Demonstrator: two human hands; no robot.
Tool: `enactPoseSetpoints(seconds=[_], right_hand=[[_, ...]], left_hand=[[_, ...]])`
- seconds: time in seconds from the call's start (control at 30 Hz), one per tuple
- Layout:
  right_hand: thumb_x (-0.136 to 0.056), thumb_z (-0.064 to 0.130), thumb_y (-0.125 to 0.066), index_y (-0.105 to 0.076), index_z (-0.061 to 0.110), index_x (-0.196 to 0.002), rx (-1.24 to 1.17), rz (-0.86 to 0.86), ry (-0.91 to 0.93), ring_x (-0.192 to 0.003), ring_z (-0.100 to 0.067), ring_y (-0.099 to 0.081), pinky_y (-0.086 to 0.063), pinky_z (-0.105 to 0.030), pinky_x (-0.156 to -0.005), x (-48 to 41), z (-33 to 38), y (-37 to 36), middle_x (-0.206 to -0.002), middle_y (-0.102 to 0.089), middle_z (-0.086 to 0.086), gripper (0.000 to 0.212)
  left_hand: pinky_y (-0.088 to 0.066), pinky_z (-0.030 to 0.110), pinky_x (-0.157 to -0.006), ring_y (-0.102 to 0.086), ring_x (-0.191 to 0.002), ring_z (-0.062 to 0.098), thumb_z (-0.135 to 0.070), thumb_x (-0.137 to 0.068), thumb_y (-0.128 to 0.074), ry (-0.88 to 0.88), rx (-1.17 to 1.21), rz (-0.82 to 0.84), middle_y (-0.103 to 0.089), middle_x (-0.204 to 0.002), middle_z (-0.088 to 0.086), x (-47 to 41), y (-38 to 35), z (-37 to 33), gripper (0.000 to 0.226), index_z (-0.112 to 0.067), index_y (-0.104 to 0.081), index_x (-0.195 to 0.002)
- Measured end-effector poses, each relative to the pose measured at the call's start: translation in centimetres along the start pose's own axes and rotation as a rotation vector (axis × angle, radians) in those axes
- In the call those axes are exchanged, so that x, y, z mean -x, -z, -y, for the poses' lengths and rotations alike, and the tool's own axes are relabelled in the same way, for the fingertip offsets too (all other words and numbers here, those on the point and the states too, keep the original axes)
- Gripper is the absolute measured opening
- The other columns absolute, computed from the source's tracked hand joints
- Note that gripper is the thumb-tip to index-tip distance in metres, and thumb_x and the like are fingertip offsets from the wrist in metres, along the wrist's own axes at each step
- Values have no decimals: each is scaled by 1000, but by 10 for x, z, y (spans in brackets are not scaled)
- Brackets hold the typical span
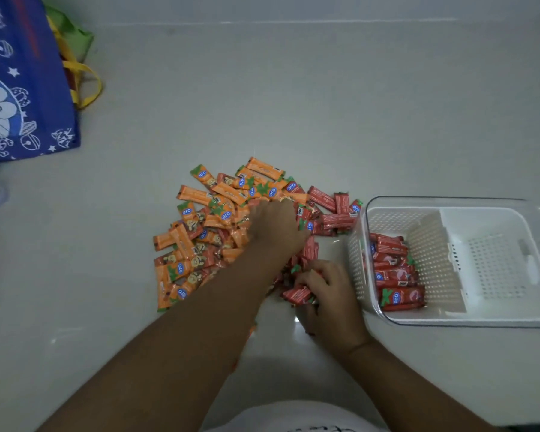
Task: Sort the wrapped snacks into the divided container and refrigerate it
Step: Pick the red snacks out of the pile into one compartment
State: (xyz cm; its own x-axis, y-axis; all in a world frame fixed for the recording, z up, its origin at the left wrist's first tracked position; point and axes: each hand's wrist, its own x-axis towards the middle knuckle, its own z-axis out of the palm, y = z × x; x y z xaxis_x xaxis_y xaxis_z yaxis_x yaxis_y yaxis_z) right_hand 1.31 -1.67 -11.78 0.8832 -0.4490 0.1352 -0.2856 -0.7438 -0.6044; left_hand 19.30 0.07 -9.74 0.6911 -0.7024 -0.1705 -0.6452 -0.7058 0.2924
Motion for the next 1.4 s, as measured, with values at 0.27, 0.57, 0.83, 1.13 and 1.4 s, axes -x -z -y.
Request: enactPoseSetpoints(seconds=[0.27, 0.57, 0.83, 1.13, 1.4], right_hand=[[-65, 5, -85, -65, 24, -99, -43, 1, 14, -96, -29, -55, -48, -37, -80, 13, 5, 5, -106, -61, -6, 44], [-58, -7, -79, -74, 15, -97, -27, 22, 6, -98, -35, -58, -52, -44, -83, 7, 16, 11, -108, -63, -10, 45], [-58, -13, -68, -70, 11, -99, -82, -41, 96, -101, -35, -57, -51, -47, -82, -11, 49, 29, -110, -61, -12, 48], [-59, -15, -61, -66, 13, -102, -148, -215, 146, -105, -27, -52, -46, -38, -87, -33, 94, 80, -110, -57, -5, 51], [-69, -3, -52, -60, 24, -101, -127, -483, 13, -101, -13, -51, -40, -18, -89, -34, 59, 143, -105, -56, -3, 42]], left_hand=[[-41, 36, -64, -50, -63, 24, -24, -89, -68, -100, 344, -39, -53, -65, 5, 12, 6, 11, 24, -8, -55, -78], [-34, 33, -47, -36, -52, 15, -20, -94, -51, 221, 878, -5, -45, -72, 11, 58, 31, 44, 11, -21, -43, -87], [-50, 44, -47, -62, -54, 22, -14, -96, -40, 241, 824, -143, -67, -80, 12, 96, 47, 59, 27, -33, -39, -115], [-34, 27, -40, -40, -43, 7, -4, -89, -40, 62, 827, -255, -69, -79, -13, 120, 94, 43, 37, -34, -52, -108], [-27, 27, -37, -30, -38, 9, -4, -89, -37, -67, 872, -188, -66, -85, 21, 126, 93, -8, 43, -40, -51, -108]])
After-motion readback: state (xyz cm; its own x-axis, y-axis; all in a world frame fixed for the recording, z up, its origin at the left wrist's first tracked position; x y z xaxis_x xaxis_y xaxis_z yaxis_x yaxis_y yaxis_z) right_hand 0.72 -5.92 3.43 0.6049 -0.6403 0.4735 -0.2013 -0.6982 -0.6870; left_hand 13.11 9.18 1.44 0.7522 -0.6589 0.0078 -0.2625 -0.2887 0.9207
